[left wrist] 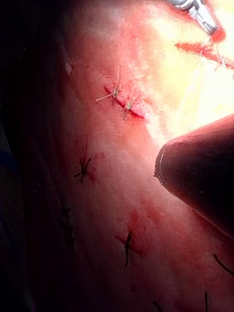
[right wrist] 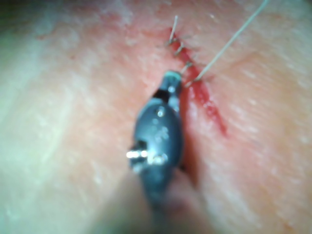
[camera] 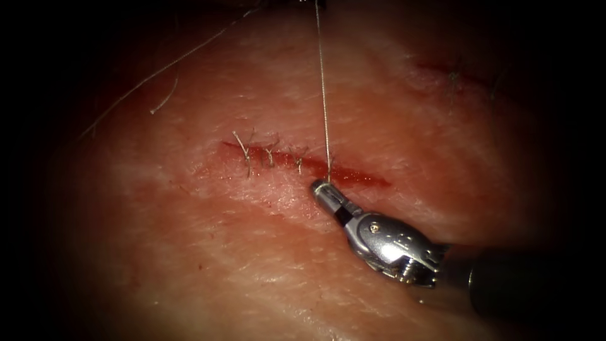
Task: Wound Closure
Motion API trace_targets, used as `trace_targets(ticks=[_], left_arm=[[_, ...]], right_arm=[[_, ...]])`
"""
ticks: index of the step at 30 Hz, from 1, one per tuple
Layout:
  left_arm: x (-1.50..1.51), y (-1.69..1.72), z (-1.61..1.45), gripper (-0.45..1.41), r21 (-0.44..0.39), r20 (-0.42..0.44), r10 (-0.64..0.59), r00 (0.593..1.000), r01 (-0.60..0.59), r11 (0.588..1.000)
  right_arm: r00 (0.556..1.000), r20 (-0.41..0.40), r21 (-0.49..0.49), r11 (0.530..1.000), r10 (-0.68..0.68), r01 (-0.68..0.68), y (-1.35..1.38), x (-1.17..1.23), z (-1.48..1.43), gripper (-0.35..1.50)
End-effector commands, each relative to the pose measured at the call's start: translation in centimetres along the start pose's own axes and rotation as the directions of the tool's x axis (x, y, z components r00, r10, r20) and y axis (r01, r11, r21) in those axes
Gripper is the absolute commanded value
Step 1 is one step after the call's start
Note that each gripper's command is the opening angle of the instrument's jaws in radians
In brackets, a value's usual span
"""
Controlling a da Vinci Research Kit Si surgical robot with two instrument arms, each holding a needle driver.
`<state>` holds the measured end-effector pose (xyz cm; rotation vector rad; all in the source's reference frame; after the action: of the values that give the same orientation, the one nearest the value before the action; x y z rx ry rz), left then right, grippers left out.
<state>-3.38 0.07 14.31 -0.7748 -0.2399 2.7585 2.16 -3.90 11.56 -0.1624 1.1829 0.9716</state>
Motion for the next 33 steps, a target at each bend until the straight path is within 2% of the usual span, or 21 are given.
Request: trace_targets(ticks=[1, 8, 21, 33], left_arm=[[0.04, -0.08, 0.07, -0.45, 0.005, -0.003, -0.003, 1.000, 0.003, 1.000], [0.14, -0.44, 0.09, -0.45, 0.024, -0.008, -0.028, 1.000, 0.028, 0.999], [0.31, -0.74, 0.25, -0.45, 0.052, -0.016, -0.061, 0.998, 0.062, 0.997], [0.45, -1.11, 0.21, -0.45, 0.091, -0.024, -0.080, 0.996, 0.082, 0.992]], right_arm=[[1.000, 0.007, 0.003, 1.000, 0.000, 0.000, -0.07, -0.10, 0.02, -0.35], [1.000, 0.016, 0.008, 1.000, -0.005, 0.004, -0.20, -0.11, -0.06, -0.35], [1.000, 0.026, 0.039, 0.999, -0.009, 0.008, -0.34, -0.09, -0.14, -0.35], [0.999, 0.042, 0.088, 0.996, -0.036, 0.032, -0.57, -0.16, -0.29, -0.35]])
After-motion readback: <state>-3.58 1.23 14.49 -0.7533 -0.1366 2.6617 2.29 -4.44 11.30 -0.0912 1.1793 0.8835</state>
